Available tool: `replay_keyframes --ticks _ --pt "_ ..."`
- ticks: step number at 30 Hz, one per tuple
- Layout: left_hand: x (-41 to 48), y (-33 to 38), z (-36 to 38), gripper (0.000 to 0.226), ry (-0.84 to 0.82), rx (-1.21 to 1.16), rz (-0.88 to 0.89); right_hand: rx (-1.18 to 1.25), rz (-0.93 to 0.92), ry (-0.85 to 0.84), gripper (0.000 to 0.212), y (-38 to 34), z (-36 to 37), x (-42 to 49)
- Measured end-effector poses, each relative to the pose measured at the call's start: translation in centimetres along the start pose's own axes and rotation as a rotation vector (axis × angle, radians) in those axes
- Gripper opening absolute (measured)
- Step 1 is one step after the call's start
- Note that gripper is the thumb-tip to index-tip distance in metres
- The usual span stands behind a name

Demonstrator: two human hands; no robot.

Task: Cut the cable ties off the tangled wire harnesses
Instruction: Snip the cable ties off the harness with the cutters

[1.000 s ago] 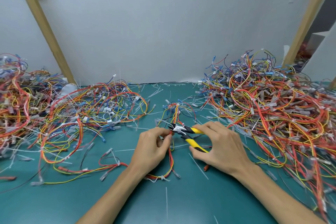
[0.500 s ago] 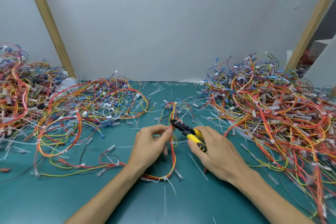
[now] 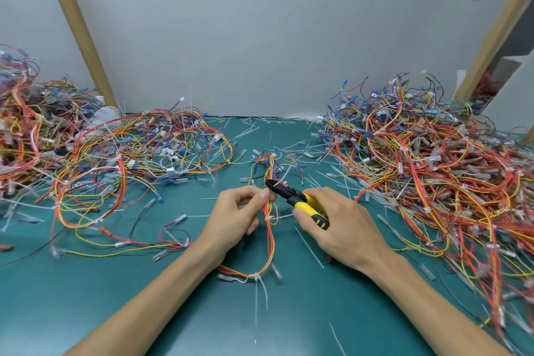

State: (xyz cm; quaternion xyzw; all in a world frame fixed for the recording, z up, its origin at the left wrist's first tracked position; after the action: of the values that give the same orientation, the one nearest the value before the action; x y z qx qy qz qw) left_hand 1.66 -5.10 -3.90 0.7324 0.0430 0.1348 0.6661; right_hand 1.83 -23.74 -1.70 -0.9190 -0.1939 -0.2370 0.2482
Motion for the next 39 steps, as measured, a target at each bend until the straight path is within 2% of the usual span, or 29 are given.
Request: replay_keyframes --ticks 14,22,36,39 --pt "0.0 0.1 0.2 0.022 -0.009 0.03 0.069 -0.039 0.036 0.035 0.036 -0.2 -0.1 -0.2" --pt "0.0 0.1 0.3 0.021 -0.026 0.001 0.058 -0.052 0.021 0.037 0.039 -0.6 -0.2 -0.2" --pt "-0.2 0.2 0.5 0.021 -0.047 -0.015 0.056 -0.073 -0.024 0.08 0.031 -0.8 -0.6 -0.2" --pt "-0.2 0.2 0.5 0.021 -0.049 -0.005 0.062 -0.069 -0.005 0.075 0.037 -0.6 -0.7 -0.1"
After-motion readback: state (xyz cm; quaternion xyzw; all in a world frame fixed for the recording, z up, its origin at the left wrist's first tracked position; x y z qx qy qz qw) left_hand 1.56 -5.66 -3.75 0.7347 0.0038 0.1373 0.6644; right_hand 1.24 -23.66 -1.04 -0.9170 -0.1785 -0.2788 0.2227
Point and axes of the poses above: each hand's wrist, its own x-axis towards the middle knuckle, its own z-axis out of the palm, y = z × x, the point moved 7 cm from there along x, towards the middle knuckle, and after that the axes turned 12 degrees about y, right-handed, at the moved point
